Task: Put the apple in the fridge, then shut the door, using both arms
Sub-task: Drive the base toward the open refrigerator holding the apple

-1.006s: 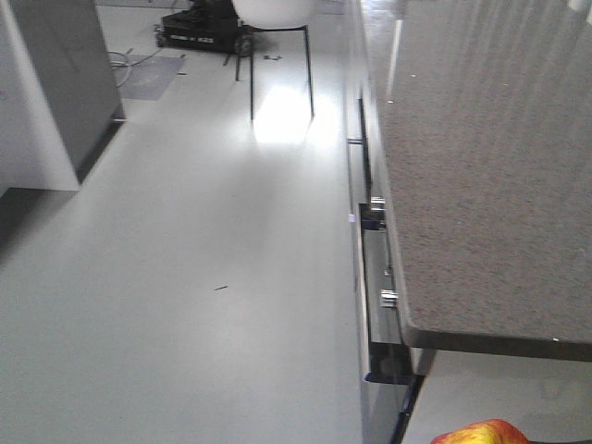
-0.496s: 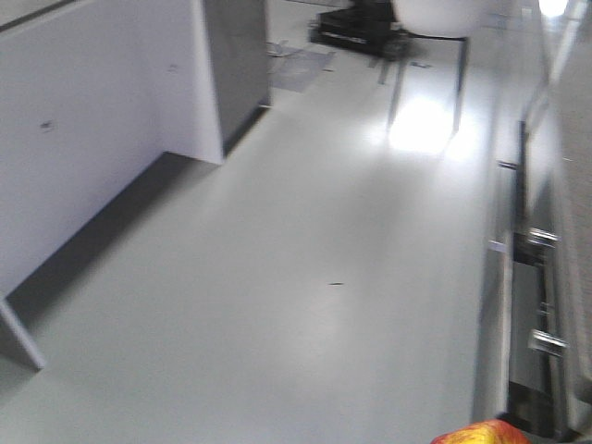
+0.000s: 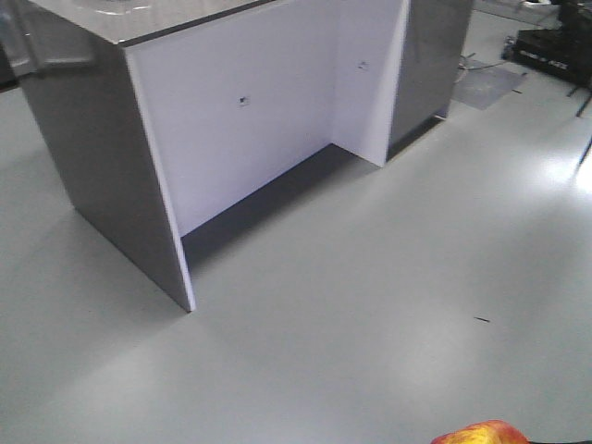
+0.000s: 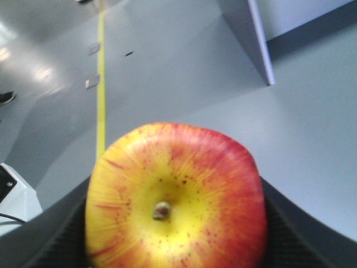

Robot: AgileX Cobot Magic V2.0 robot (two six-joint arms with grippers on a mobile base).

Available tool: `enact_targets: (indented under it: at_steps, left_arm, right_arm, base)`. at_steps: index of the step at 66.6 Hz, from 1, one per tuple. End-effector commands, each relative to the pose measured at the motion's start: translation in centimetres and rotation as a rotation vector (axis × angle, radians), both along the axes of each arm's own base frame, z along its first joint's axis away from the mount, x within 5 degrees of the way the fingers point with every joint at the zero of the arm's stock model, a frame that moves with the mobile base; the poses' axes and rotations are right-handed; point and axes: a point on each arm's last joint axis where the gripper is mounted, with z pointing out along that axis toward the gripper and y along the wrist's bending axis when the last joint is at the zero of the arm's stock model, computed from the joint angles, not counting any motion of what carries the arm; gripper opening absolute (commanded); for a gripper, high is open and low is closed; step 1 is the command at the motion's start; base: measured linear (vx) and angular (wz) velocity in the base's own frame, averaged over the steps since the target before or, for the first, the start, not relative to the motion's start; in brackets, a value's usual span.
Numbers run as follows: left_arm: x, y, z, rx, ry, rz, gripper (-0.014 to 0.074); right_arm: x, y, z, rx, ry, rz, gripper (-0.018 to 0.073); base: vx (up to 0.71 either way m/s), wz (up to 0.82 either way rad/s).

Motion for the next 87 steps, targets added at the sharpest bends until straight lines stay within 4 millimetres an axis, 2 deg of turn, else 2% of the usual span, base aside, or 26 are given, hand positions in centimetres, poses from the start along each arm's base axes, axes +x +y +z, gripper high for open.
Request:
enact_targets:
  at_steps: [1, 48, 87]
  left_arm:
    - [-0.12, 0.03, 0.23, -0.008, -0.067, 0.003, -0.0006]
    - [-0.12, 0.03, 0.23, -0.008, -0.067, 0.003, -0.0006]
    - [-0.12, 0.03, 0.23, -0.008, -0.067, 0.003, -0.0006]
  right_arm:
    - [0.19, 0.22, 1.17, 0.059, -0.027, -0.002, 0.0272]
    - [0.13, 0.26, 1.15, 0.059, -0.023, 0.006, 0.0272]
    - [-0.01, 0.34, 1.1, 0.06, -0.013, 0.022, 0.0272]
  base:
    - [0.01, 0.68]
    - [0.06, 0.63]
    - [0.14, 0.38]
